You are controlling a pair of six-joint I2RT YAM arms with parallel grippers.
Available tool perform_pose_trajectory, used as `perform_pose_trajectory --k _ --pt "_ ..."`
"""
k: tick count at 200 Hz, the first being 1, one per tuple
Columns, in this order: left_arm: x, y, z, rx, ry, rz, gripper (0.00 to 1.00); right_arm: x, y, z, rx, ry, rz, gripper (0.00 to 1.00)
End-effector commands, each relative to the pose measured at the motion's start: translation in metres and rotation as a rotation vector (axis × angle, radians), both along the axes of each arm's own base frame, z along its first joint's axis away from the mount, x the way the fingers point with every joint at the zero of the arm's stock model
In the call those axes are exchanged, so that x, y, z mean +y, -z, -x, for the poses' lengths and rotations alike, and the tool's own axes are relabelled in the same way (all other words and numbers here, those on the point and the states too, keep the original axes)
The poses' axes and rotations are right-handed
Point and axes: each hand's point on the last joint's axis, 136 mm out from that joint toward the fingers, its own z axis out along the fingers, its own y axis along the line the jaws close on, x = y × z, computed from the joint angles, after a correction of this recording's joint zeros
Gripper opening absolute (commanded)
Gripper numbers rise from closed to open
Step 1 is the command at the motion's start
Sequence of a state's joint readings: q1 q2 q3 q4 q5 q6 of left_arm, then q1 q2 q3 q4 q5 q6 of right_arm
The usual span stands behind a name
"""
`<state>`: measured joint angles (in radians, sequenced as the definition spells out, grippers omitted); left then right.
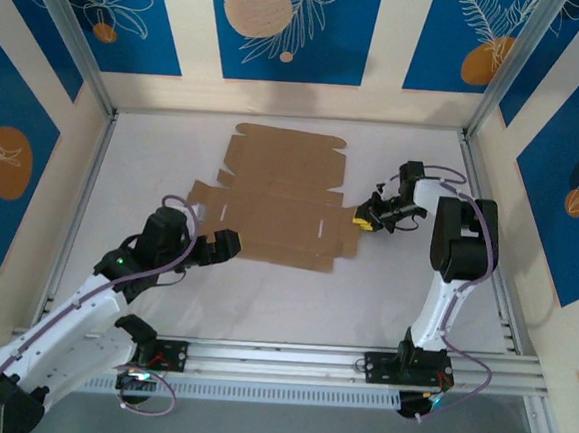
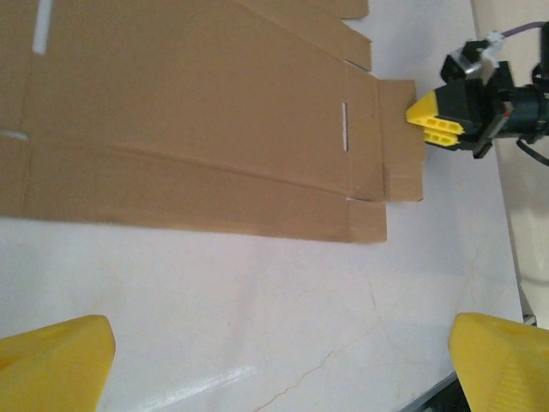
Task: Fold the paper box
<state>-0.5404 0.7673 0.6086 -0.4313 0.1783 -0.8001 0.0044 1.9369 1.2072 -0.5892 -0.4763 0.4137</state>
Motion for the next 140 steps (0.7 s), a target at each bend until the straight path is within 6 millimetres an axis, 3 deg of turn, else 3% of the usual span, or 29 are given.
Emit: perform_pose_trajectory --k 1,32,78,140 --pt "0.007 0.006 0.000 0.037 -0.089 0.056 1.00 0.015 -0.031 -0.009 -0.084 0.090 -0.099 0.09" --pt "0.011 0.017 0.001 0.079 -0.157 0.097 1.00 0.020 -0.041 -0.001 -0.107 0.191 -0.135 0.06" --pt "0.021 0.035 -0.010 0.122 -0.318 0.148 1.00 0.025 -0.054 0.019 -0.118 0.346 -0.212 0.11" --pt "0.016 0.037 -0.059 0.065 -0.493 0.284 0.97 0.031 -0.077 0.048 -0.164 0.445 -0.247 0.14"
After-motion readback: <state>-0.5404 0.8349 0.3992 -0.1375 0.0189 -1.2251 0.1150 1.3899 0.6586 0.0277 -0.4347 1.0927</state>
